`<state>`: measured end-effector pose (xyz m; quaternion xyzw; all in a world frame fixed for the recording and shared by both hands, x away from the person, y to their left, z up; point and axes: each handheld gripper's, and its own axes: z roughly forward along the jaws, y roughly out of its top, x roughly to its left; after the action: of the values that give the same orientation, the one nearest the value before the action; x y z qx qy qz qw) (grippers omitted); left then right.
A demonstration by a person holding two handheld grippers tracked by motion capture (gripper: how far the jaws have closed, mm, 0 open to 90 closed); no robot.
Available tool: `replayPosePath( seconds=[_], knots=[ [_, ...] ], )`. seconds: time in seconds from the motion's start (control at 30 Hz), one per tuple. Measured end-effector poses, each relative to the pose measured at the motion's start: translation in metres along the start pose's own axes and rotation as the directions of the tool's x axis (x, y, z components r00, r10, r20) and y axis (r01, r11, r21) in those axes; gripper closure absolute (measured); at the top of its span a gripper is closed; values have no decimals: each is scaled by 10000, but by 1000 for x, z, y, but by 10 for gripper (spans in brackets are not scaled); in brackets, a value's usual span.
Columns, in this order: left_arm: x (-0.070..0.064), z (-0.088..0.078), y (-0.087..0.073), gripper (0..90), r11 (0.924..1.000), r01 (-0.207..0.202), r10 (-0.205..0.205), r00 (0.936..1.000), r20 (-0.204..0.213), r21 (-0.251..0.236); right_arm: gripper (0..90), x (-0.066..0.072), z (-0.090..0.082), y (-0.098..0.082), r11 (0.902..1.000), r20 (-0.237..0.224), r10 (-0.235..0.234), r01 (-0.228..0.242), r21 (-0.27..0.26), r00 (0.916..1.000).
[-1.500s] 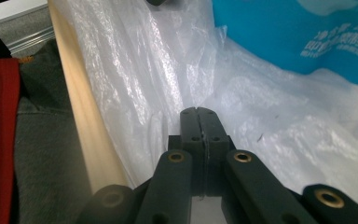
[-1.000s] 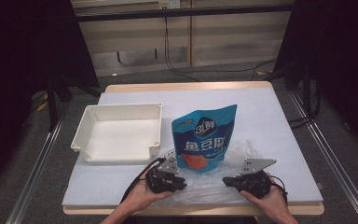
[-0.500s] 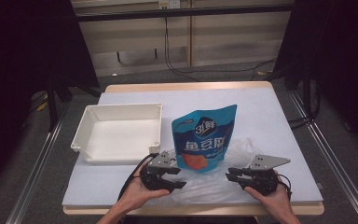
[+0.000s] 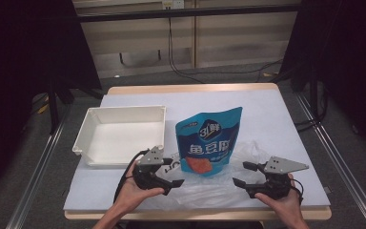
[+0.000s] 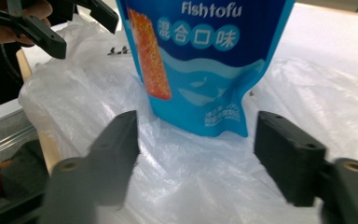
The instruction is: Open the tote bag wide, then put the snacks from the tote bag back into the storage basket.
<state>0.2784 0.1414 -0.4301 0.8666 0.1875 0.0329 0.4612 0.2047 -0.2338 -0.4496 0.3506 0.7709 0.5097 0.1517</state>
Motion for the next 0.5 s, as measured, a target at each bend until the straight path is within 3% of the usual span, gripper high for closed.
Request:
replayPosePath(
  seconds=[0.1, 0.23, 0.33, 0.5],
  knots=[
    [5, -10, 2, 168, 9988, 263, -270, 9995, -172, -423, 192, 0, -3, 1, 9997, 142, 120, -117, -213, 9998],
    [10, -23, 5, 165, 9974, 299, -323, 9988, -357, -657, 127, 0, -8, 2, 9983, 404, 252, -229, -545, 9989],
    [12, -30, 9, 167, 9961, 460, -481, 9985, -260, -754, 101, 0, -11, 1, 9972, 574, 302, -261, -704, 9979],
    [12, -43, 20, 213, 9955, 303, -346, 9983, -461, -903, 58, 6, -11, -2, 9969, 726, 319, -265, -741, 9968]
  ],
)
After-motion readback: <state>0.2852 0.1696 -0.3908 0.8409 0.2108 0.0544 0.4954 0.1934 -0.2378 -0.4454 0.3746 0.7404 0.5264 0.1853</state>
